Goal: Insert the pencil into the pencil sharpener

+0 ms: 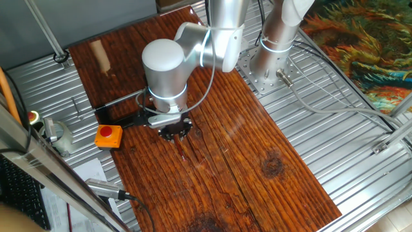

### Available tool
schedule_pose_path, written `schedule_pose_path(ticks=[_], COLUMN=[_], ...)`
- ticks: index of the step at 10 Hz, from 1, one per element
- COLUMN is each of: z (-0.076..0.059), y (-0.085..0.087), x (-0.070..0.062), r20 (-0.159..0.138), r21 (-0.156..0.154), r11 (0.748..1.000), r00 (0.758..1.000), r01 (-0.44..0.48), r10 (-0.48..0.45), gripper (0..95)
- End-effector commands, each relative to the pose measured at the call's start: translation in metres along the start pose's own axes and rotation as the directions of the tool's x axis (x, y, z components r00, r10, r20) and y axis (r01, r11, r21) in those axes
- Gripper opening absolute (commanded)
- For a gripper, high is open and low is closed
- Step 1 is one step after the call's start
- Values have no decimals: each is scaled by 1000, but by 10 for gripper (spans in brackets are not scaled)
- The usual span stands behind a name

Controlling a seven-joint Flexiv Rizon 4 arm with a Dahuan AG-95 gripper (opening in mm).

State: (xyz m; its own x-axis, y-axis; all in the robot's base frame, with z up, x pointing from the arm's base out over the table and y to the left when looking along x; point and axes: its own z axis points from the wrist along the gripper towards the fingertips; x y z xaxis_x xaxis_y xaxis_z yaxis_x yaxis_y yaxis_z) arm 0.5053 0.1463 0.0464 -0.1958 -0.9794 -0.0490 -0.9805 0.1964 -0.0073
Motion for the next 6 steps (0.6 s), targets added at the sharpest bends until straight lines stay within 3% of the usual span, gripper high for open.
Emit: schedule_pose_path(ticks=[1, 4, 6], z=[0, -2, -4], y=[0, -2, -4], x=[0, -1, -4], r20=[14, 38, 37], r21=[-1, -4, -7], r11=[999, 997, 998], r00=[999, 996, 997], r01=[-40, -75, -62], r10=[40, 75, 62], gripper=[190, 190, 190])
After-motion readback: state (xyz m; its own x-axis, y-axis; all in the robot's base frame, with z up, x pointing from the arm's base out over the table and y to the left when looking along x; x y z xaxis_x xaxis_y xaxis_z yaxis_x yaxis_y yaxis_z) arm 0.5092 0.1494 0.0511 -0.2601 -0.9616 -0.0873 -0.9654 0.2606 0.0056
